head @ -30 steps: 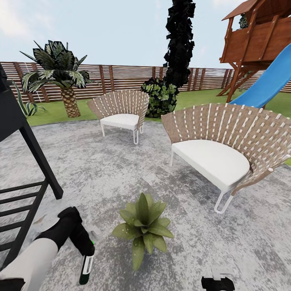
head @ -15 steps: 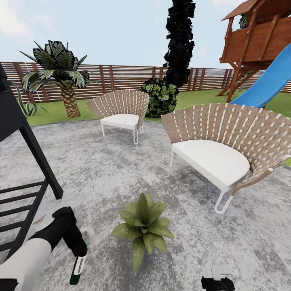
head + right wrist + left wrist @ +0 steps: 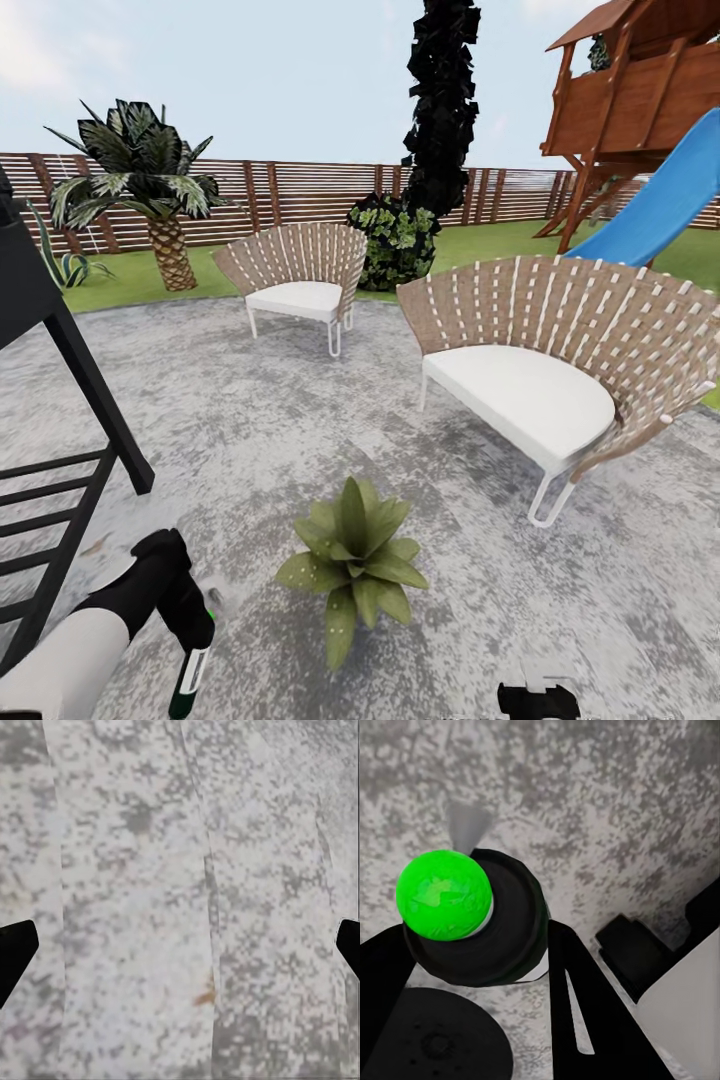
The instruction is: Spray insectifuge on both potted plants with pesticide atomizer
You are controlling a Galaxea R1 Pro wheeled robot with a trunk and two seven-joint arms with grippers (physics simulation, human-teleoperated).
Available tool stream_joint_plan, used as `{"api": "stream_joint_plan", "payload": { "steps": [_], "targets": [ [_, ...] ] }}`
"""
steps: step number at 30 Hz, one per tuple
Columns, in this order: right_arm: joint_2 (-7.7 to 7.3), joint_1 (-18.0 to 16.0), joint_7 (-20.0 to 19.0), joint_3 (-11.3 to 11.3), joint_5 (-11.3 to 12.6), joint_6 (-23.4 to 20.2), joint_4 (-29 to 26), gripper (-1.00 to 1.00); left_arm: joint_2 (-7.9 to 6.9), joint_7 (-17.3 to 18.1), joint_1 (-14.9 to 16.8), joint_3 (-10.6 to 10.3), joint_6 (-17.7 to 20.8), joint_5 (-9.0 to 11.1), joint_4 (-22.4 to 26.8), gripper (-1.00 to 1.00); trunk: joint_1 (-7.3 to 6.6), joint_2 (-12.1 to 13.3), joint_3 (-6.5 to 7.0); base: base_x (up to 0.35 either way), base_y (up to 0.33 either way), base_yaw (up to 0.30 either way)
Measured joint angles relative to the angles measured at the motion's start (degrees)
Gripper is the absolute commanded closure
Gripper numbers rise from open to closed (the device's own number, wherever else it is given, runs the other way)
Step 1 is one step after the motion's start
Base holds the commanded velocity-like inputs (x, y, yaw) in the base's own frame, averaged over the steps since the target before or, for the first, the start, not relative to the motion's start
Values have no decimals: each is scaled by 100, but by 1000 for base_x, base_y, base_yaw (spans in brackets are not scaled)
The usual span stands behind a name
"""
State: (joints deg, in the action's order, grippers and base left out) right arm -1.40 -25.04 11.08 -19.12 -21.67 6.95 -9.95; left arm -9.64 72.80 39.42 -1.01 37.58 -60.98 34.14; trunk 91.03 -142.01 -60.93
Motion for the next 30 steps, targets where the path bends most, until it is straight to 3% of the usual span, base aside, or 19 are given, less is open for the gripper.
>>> {"api": "stream_joint_plan", "payload": {
  "steps": [11,15,17,20,22,23,24,30],
  "targets": [
    [6,-2,16,0,-1,2,1,-100,-68,80,31,-12,-13,-48,12,100,0,0,0,0,0,-195],
    [2,-3,21,-1,-6,4,1,-100,-11,529,233,-44,5,-99,40,100,0,0,1,0,0,-6],
    [-1,-2,24,-1,-7,5,1,-100,37,958,611,-121,26,-297,55,100,-1,0,1,0,0,-1],
    [-2,-3,31,-1,-8,8,1,-100,80,1671,1012,-411,44,-726,78,100,0,0,1,0,0,0],
    [-3,-3,33,-1,-10,9,1,-100,120,1677,1203,-535,54,-974,165,100,0,0,1,0,0,0],
    [-10,-4,40,-1,-14,9,-1,-100,154,1675,1473,-594,67,-1201,261,100,1,1,1,0,0,0],
    [-22,-3,42,-1,-15,38,-6,-100,156,1677,1741,-606,69,-1241,290,100,-1,-1,1,0,0,0],
    [-63,-2,43,-1,-7,53,-8,-100,159,1677,1827,-609,76,-1268,558,100,0,0,0,0,0,0]
  ]
}}
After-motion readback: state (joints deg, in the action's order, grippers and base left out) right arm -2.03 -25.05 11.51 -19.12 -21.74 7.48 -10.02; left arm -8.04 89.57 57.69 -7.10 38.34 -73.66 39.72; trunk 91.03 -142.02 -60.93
